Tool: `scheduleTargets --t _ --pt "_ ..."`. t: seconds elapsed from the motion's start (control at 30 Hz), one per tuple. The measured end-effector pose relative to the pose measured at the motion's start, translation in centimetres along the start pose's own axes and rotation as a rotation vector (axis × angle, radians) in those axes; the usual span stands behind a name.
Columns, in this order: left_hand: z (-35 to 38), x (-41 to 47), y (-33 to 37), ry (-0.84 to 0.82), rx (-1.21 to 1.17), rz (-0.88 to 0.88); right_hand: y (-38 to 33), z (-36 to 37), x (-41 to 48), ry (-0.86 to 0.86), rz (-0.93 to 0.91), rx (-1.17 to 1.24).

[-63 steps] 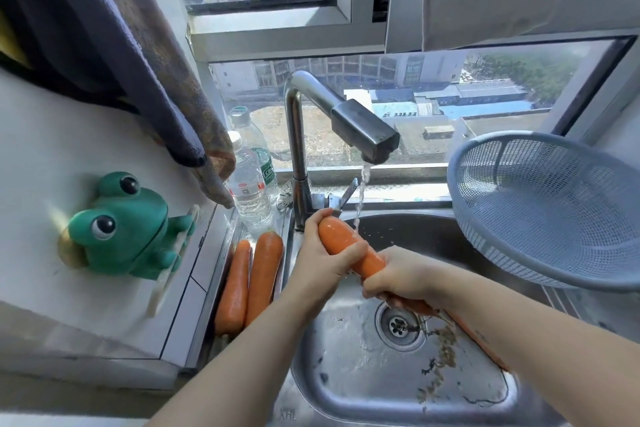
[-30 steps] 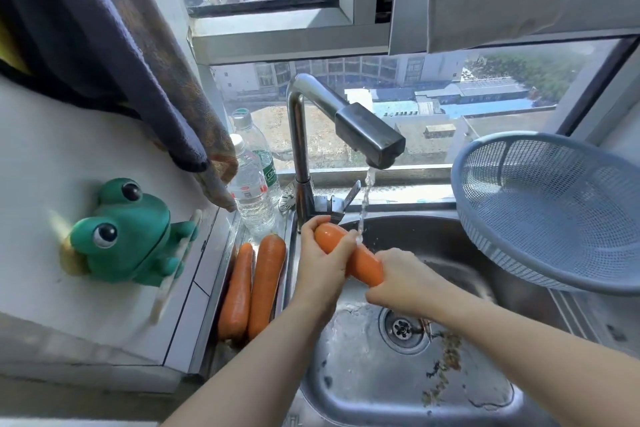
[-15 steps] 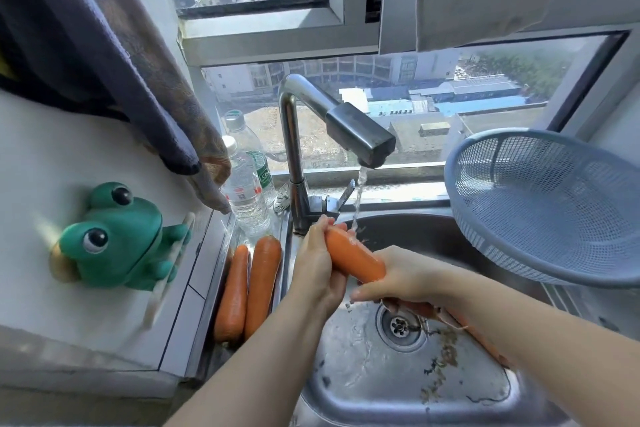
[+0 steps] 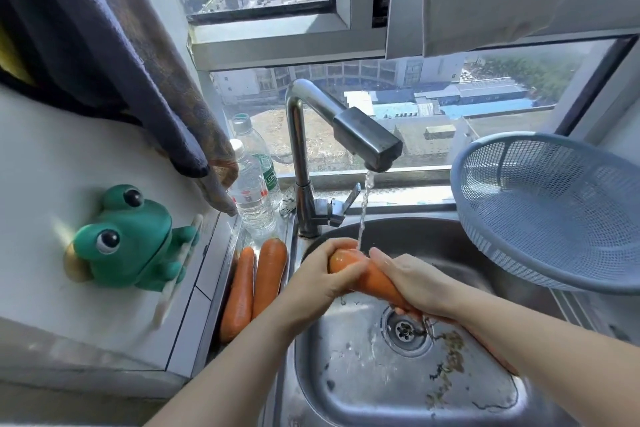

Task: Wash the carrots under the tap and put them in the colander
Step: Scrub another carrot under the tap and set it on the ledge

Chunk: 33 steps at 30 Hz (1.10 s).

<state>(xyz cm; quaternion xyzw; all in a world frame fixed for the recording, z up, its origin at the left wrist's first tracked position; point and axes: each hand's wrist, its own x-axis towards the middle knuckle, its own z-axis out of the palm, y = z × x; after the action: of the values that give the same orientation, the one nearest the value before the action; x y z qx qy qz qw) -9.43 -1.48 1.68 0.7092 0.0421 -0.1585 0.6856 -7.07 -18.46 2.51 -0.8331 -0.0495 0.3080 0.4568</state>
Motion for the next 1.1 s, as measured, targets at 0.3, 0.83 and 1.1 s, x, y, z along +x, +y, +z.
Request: scheduleTargets --t 0.3,0.83,1.1 --pt "1.4 0.7 0.4 0.354 0.156 0.195 -0.2 0.4 -0.1 0.204 -0.286 -0.348" --pt "2.4 0.5 1.5 0.394 -0.185 -0.019 -0.4 0.2 0.6 0.342 -0.211 -0.588" --pt "0.0 -0.4 -0.2 0.010 -0.064 0.025 0.7 -0.6 1.9 0.298 -0.205 -0.549"
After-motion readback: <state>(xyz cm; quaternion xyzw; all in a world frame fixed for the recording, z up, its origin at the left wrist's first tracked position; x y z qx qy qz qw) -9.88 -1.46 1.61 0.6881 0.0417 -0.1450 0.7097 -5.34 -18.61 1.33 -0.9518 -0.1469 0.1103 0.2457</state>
